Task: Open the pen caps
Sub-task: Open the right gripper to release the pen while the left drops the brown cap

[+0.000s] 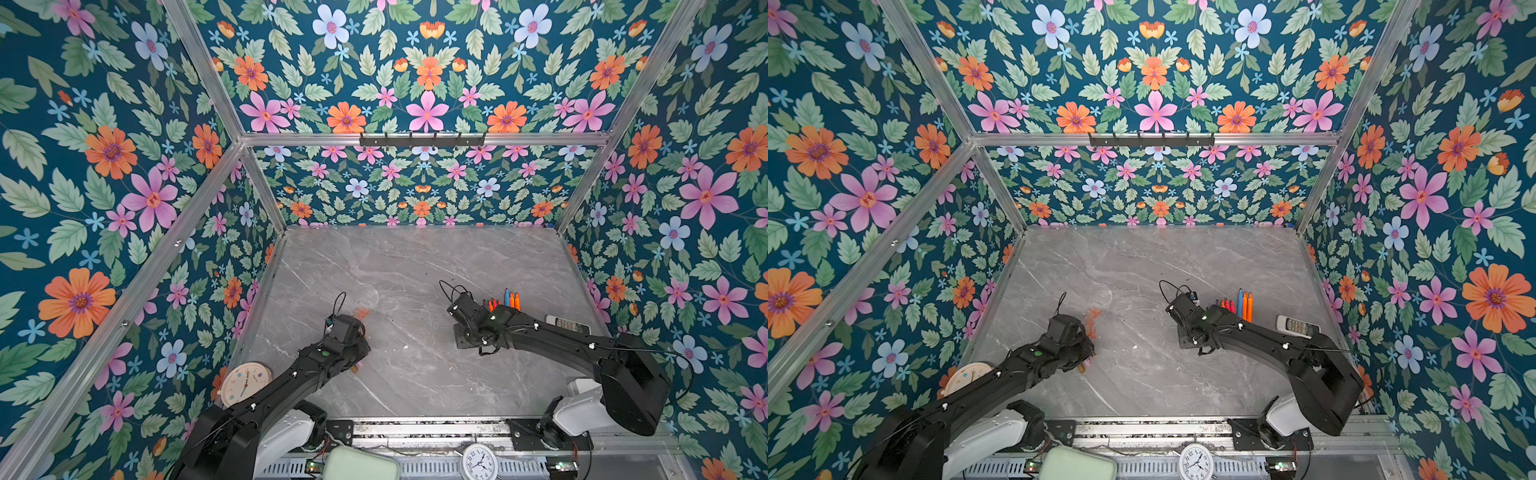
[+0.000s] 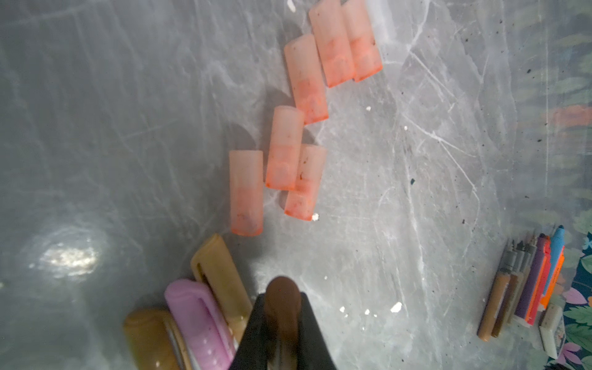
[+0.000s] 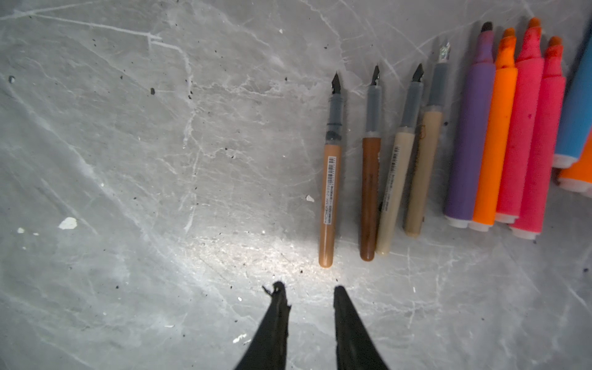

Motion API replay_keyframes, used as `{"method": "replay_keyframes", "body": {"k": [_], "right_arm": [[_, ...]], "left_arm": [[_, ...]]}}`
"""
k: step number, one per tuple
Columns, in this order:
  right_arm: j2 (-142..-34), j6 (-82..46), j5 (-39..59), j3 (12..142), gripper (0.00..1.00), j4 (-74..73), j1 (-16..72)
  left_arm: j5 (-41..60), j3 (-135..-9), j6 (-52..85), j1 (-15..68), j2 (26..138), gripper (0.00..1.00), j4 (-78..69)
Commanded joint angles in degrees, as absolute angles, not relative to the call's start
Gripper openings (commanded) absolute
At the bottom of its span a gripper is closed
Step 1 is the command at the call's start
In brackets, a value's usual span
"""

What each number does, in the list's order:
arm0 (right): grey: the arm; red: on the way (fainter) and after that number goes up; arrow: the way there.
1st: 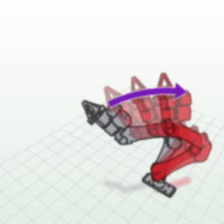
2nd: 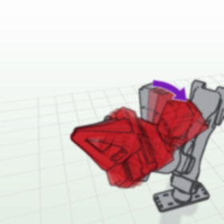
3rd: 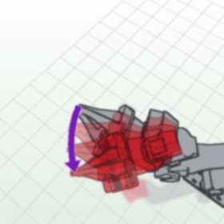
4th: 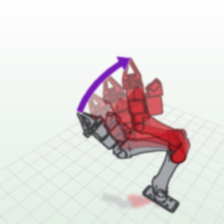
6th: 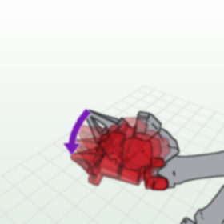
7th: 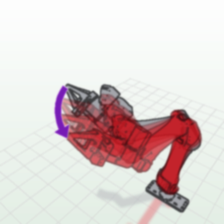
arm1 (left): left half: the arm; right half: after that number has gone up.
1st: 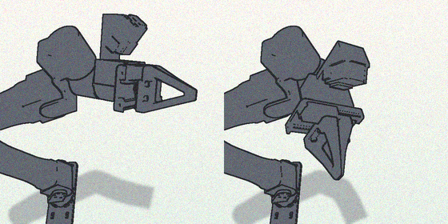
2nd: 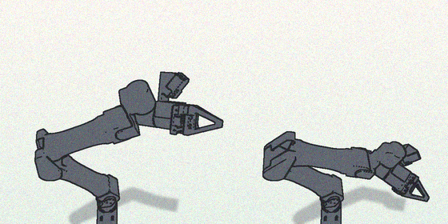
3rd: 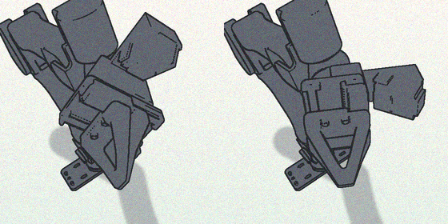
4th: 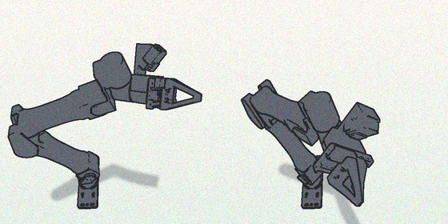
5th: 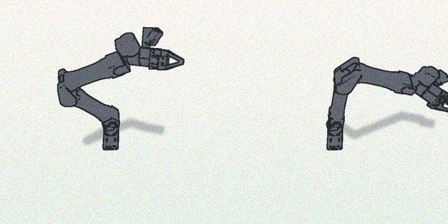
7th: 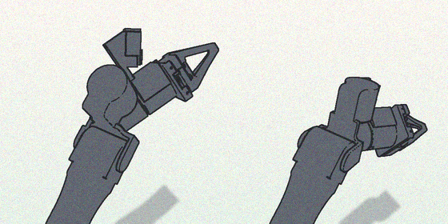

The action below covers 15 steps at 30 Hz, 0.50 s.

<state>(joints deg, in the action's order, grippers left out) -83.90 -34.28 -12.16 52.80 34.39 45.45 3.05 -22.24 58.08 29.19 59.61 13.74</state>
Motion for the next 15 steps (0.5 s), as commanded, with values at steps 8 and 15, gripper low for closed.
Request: {"method": "replay_keyframes", "body": {"k": [8, 15], "right_arm": [[-83.32, -34.9, -11.43, 52.23, 0.27, 34.72, 45.58], [-82.53, -34.97, -11.25, 51.86, 0.27, 34.8, 45.77]], "left_arm": [[3.83, -23.86, 55.16, 29.18, 61.4, 0.49, 13.01], [3.87, -23.86, 54.9, 29.18, 59.0, 0.5, 12.94]]}}
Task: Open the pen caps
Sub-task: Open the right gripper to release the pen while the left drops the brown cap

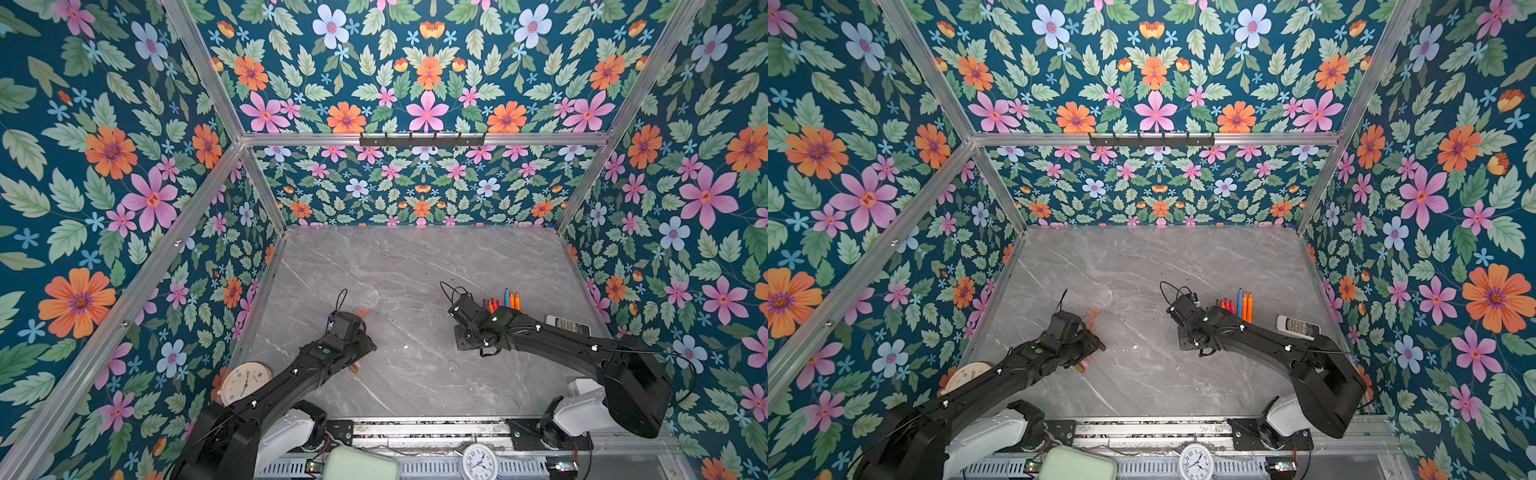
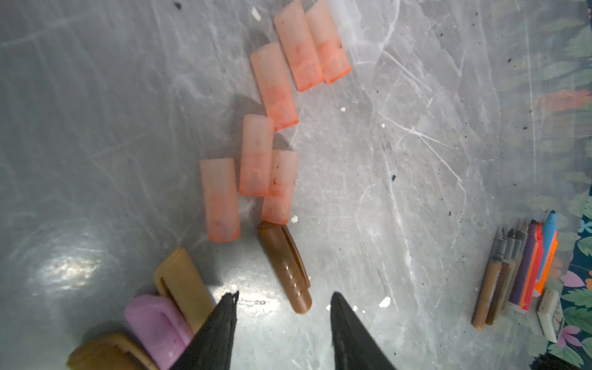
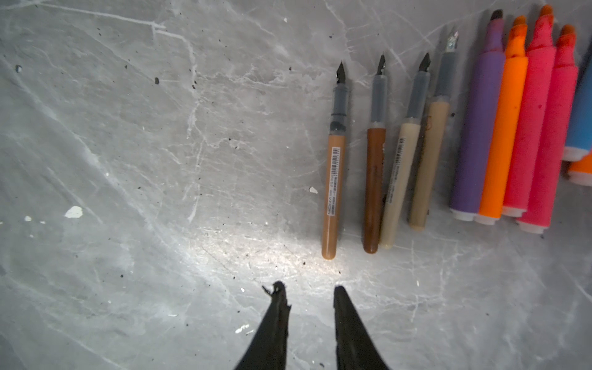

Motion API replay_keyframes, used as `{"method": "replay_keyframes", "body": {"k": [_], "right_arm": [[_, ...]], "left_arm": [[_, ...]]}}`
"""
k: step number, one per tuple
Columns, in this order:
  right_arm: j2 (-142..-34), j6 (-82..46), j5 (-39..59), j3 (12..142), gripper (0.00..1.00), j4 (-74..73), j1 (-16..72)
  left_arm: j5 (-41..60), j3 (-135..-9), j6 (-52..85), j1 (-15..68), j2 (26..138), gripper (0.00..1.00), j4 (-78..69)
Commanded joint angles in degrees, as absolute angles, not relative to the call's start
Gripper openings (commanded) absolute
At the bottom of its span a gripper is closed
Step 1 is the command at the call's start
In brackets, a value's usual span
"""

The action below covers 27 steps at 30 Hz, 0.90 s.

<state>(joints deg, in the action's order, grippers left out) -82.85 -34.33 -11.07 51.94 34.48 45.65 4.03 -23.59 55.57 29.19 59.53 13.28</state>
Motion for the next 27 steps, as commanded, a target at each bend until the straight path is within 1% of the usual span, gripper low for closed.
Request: {"method": "replay_keyframes", "body": {"k": [1, 6, 10, 13, 15, 17, 21, 27], "right_arm": [[-82.37, -35.06, -11.25, 51.73, 0.27, 34.82, 45.73], [-81.27, -35.12, -11.24, 51.0, 0.27, 35.05, 45.95], [-79.95, -35.2, -11.42, 49.91, 0.27, 35.01, 46.01], [-79.53, -35.3, -11.69, 49.07, 0.27, 34.22, 46.02], [-79.86, -35.31, -11.52, 49.0, 0.27, 33.46, 46.0], [-80.71, -35.29, -11.16, 49.26, 0.27, 32.87, 46.05], [-81.91, -35.26, -10.9, 49.99, 0.27, 32.59, 46.13], [-79.4, -35.81, -12.79, 48.58, 0.27, 33.56, 46.3]], "left_arm": [[3.94, -23.91, 54.88, 29.18, 58.53, 0.5, 13.01], [3.94, -24.47, 54.53, 29.18, 55.29, 0.48, 14.17], [2.48, -24.76, 56.17, 29.18, 50.34, 0.49, 22.78], [1.44, -25.41, 57.32, 29.18, 46.32, 0.52, 31.8], [1.02, -26.05, 57.36, 29.18, 44.25, 0.59, 36.78], [0.3, -26.01, 57.48, 29.18, 42.26, 0.6, 40.21], [-0.27, -22.88, 58.4, 29.18, 39.82, 0.6, 38.72], [1.41, -19.2, 58.39, 29.18, 43.56, 0.59, 30.43]]}}
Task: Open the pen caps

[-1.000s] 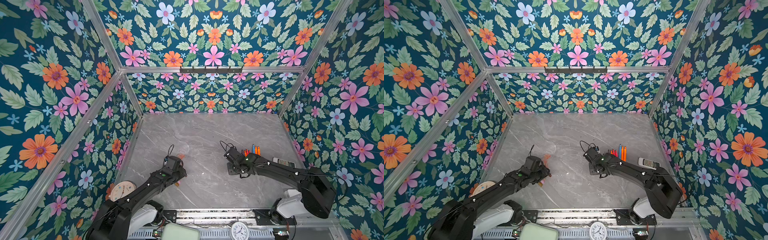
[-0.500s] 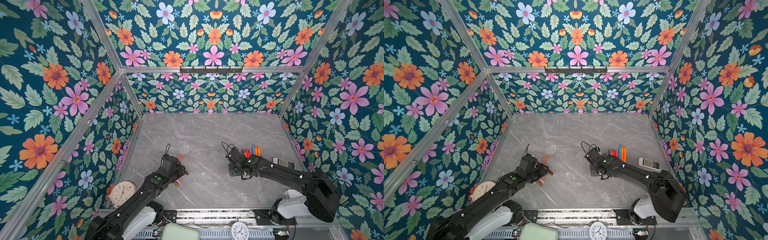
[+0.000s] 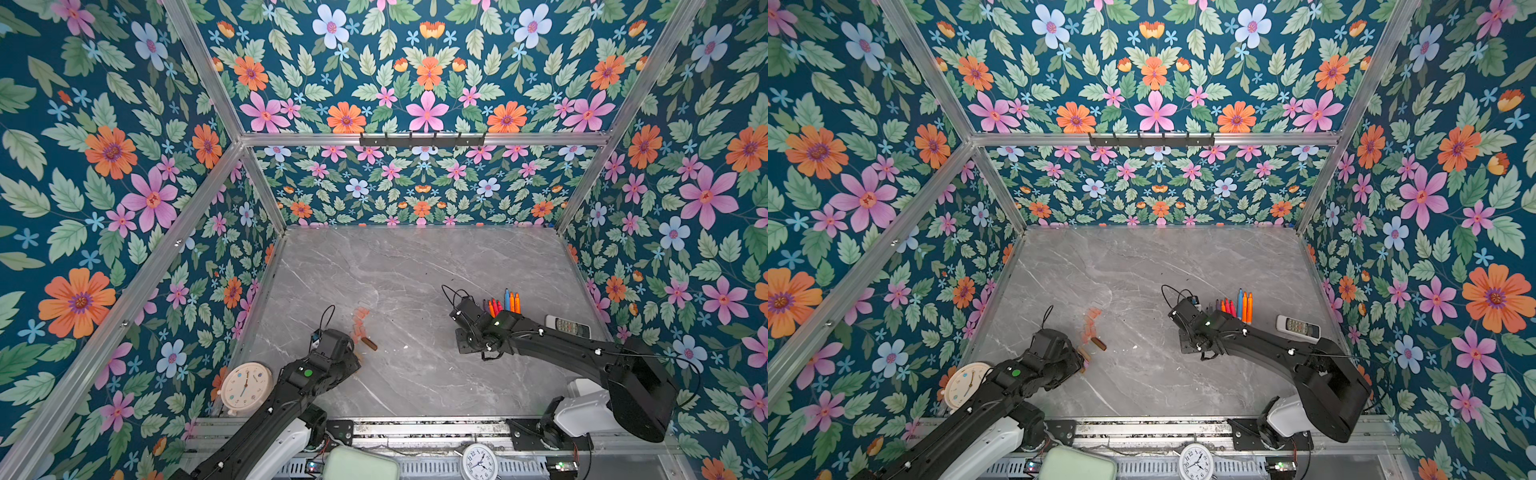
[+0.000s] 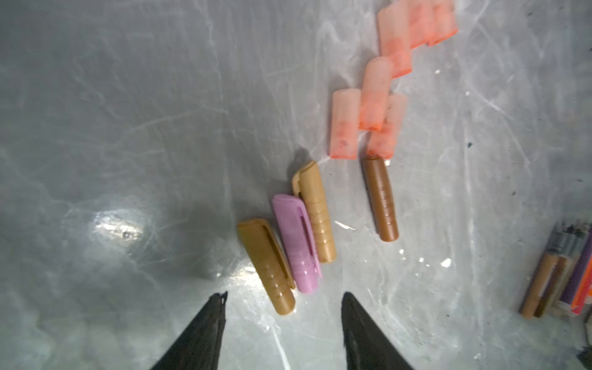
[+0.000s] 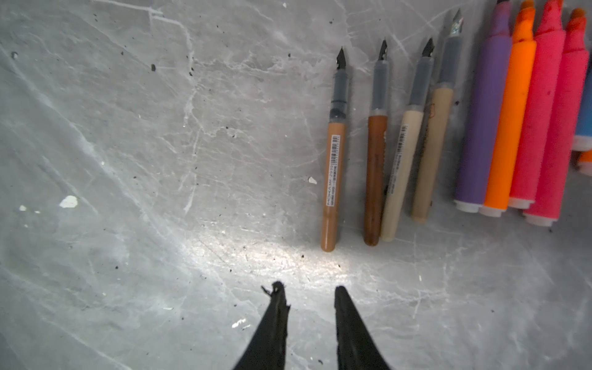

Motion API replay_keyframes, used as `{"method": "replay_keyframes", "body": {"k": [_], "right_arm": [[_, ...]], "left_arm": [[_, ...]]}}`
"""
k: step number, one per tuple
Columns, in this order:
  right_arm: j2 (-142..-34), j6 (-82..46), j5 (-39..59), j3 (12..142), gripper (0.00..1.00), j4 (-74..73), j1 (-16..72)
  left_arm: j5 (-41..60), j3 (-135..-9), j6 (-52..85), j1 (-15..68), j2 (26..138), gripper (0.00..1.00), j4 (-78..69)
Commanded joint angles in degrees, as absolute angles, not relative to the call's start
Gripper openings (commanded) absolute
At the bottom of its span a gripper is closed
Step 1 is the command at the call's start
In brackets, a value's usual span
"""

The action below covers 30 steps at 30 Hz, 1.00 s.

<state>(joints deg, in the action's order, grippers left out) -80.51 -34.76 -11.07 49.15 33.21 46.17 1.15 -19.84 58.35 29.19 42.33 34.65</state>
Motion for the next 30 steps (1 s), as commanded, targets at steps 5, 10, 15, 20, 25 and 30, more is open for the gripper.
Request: {"method": "replay_keyframes", "body": {"k": [5, 10, 15, 20, 25, 30], "right_arm": [[-76.79, -36.04, -14.43, 47.4, 0.27, 35.0, 46.31], [-76.03, -35.89, -15.47, 47.06, 0.27, 35.57, 46.22], [-76.2, -35.6, -15.56, 47.46, 0.27, 36.02, 46.29], [-76.03, -35.57, -15.73, 47.55, 0.27, 36.37, 46.27], [-75.85, -35.6, -15.91, 47.72, 0.27, 36.62, 46.27], [-73.47, -35.56, -18.81, 48.25, 0.27, 38.46, 46.25]], "left_arm": [[2.85, -18.59, 57.42, 29.18, 47.83, 0.59, 23.74], [3.25, -18.98, 57.05, 29.19, 51.79, 0.59, 19.99], [3.25, -19.59, 56.35, 29.18, 54.9, 0.58, 17.64], [3.11, -20.04, 55.97, 29.18, 56.63, 0.58, 16.25], [3.59, -20.28, 55.6, 29.18, 57.79, 0.58, 15.19], [3.13, -21.24, 53.59, 29.18, 56.02, 0.58, 18.37]]}}
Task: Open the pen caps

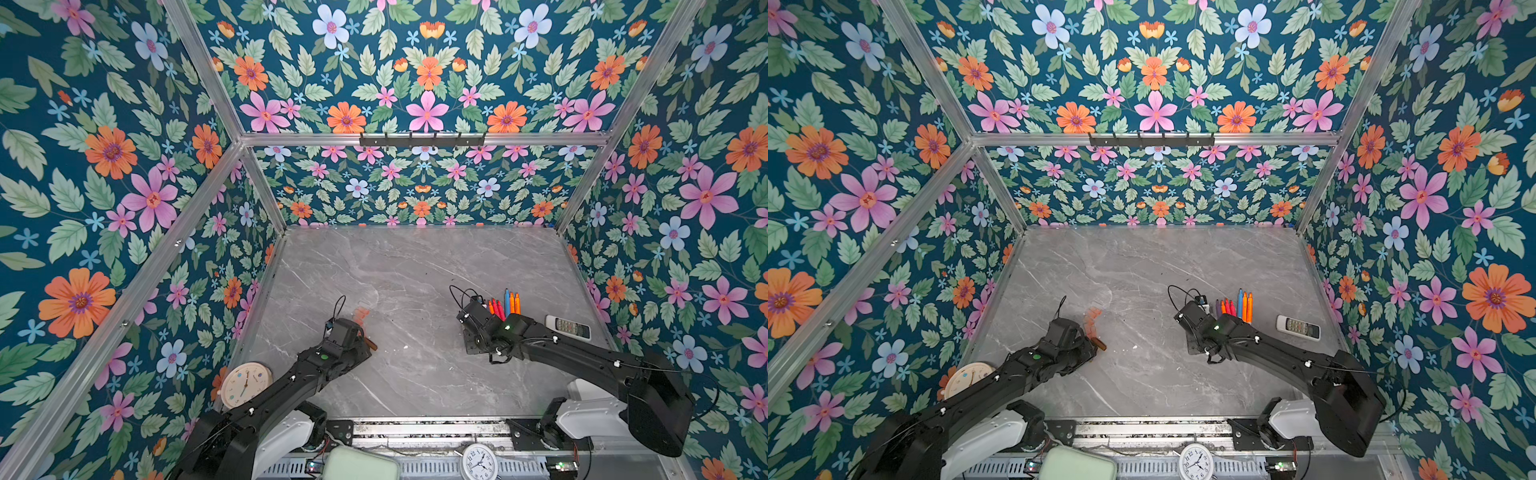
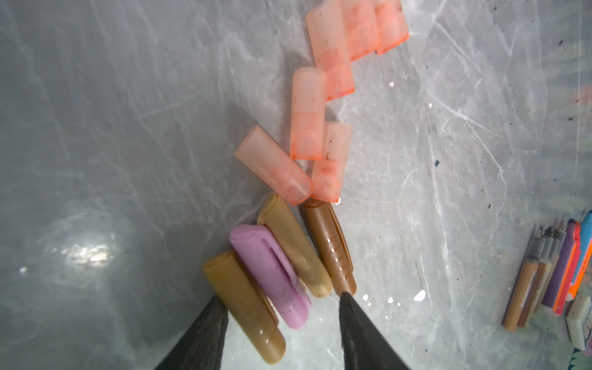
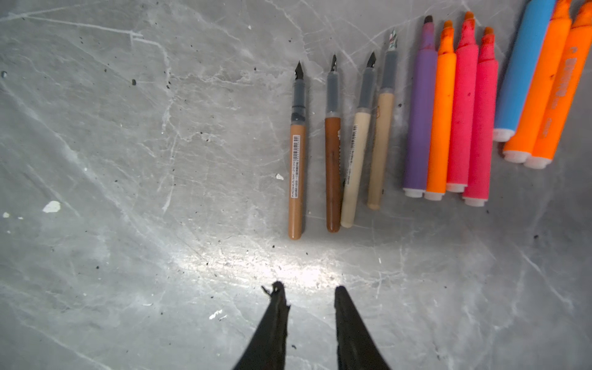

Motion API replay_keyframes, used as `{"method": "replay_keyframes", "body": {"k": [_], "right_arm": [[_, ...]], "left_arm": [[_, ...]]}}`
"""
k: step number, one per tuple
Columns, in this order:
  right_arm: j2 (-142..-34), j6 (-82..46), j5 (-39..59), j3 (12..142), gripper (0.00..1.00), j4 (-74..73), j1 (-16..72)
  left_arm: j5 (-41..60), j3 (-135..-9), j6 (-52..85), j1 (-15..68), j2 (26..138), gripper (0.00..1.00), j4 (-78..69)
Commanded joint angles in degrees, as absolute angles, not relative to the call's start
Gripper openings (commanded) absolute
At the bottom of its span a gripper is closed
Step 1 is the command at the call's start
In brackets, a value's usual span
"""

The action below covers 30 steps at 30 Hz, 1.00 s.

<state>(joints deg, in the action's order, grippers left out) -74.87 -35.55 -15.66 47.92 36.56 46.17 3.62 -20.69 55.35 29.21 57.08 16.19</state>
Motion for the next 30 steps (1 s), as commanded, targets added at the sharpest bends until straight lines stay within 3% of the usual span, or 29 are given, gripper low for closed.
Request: {"method": "replay_keyframes", "body": {"k": [1, 9, 15, 18, 20, 24, 26, 30], "right_arm": [[-72.25, -35.59, -20.12, 48.17, 0.27, 38.83, 46.23], [-56.12, -35.23, -27.36, 45.97, 0.28, 39.6, 43.64], [-47.02, -32.98, -33.3, 42.78, 0.37, 39.55, 37.67], [-43.49, -31.15, -37.41, 40.89, 0.56, 37.24, 37.31], [-40.45, -29.39, -39.11, 38.94, 0.74, 34.41, 37.31], [-31.66, -20.42, -37.66, 30.43, 0.84, 21.9, 37.33], [-27.78, -16.08, -38.55, 25.79, 0.97, 15.73, 37.27], [-23.53, -6.34, -41.23, 17.78, 0.99, 3.84, 37.27]], "left_arm": [[2.51, -21.5, 52.61, 29.18, 54.67, 0.58, 19.15], [6.78, -21.58, 46.71, 29.18, 36.33, 0.64, 17.59], [2.45, -27.29, 41.87, 29.18, 35.74, 0.78, 16.4], [-1.85, -28.72, 39.51, 29.18, 38.05, 0.88, 12.2], [-5.88, -28.65, 39.13, 29.22, 39.41, 0.99, 9.22], [-12.23, -27.31, 35.76, 29.19, 42.04, 1.0, 0.01], [-16.02, -26.1, 34.16, 29.18, 43.58, 1.0, -4.69], [-23.52, -21.77, 29.19, 29.18, 46.36, 1.0, -16.56]]}}
